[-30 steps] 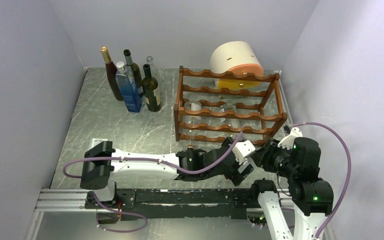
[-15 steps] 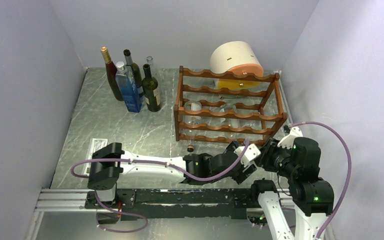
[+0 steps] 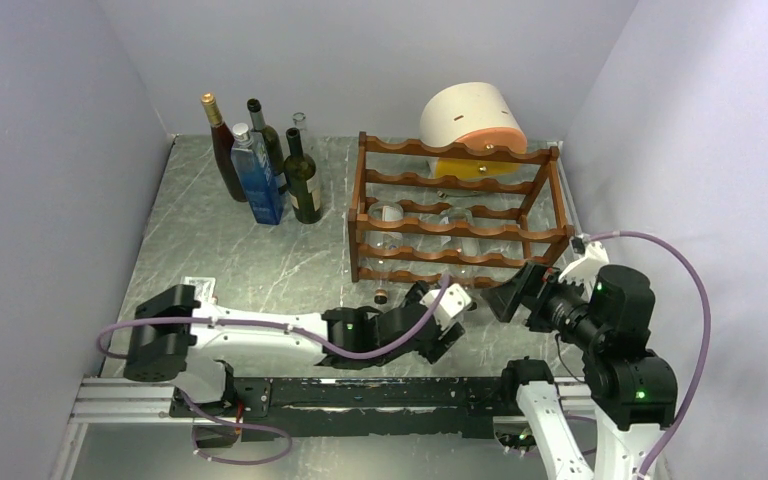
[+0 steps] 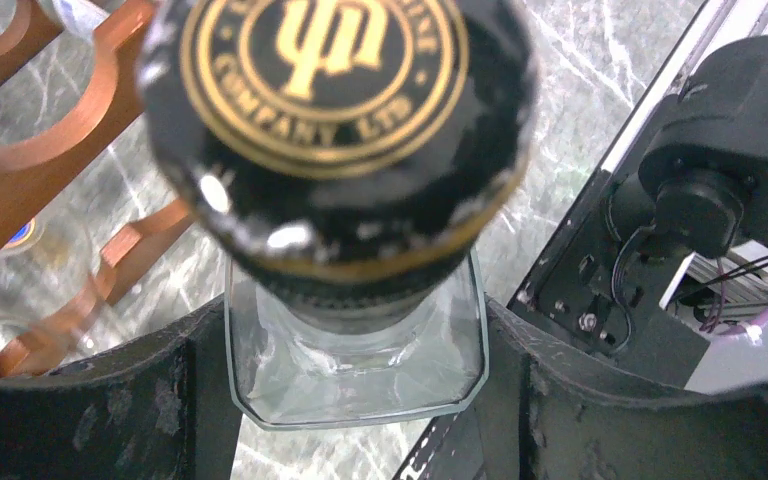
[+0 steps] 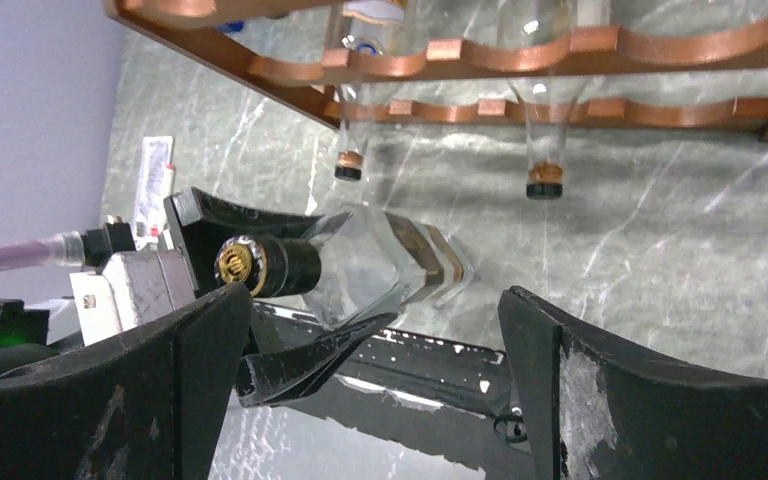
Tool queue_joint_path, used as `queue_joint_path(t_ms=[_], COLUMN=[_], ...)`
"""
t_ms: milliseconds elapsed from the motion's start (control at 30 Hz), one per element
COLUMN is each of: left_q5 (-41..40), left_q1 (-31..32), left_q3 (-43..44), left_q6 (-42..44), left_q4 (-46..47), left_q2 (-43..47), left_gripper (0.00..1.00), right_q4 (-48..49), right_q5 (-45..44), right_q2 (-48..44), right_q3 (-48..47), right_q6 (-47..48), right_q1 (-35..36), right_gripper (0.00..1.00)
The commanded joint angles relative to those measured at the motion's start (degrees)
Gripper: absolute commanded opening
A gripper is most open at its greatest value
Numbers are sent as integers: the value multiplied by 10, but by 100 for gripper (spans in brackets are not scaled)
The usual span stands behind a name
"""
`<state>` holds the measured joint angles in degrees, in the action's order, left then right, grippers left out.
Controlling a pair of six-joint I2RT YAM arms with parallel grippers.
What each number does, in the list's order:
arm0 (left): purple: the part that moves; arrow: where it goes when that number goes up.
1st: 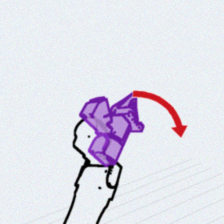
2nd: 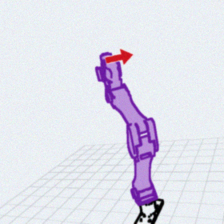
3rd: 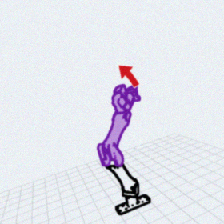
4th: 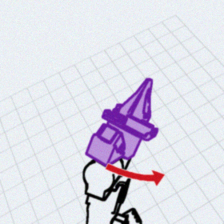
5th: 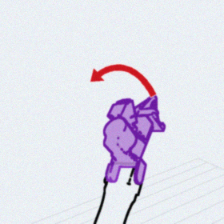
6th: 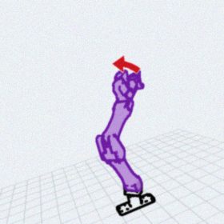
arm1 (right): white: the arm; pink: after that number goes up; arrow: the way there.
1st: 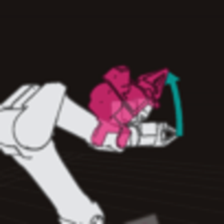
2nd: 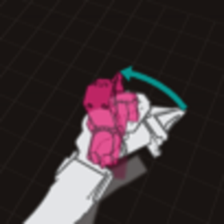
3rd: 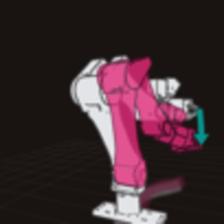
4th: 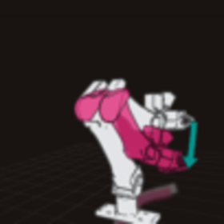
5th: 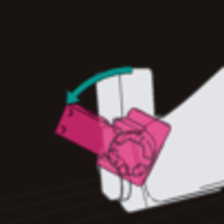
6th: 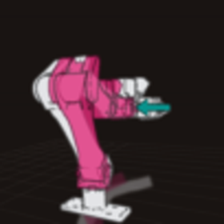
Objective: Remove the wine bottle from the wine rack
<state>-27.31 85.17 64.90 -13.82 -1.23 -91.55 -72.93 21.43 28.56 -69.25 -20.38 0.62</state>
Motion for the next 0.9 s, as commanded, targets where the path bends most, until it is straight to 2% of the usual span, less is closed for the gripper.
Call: queue_joint_path(t_ms=[0, 200, 333, 633, 733, 867], left_q5=[-28, -46, -85, -167, -172, -67], left_q1=[0, 0, 0, -12, -50, -160], left_q3=[-18, -77, -119, -130, -143, -193], left_q6=[-22, -41, -53, -118, -128, -56], left_q4=[29, -5, -52, -268, -306, -222], left_q2=[84, 197, 277, 383, 413, 458], left_gripper=[7, 7, 7, 7, 7, 7], right_q4=[39, 25, 32, 40, 40, 38], right_q5=[21, -37, -57, -85, -98, -126], right_q2=[25, 74, 89, 94, 94, 92], right_q3=[-48, -146, -172, -150, -149, -147], right_q6=[-2, 27, 33, 40, 44, 50], right_q1=[4, 6, 10, 18, 24, 38], right_gripper=[100, 100, 100, 100, 100, 100])
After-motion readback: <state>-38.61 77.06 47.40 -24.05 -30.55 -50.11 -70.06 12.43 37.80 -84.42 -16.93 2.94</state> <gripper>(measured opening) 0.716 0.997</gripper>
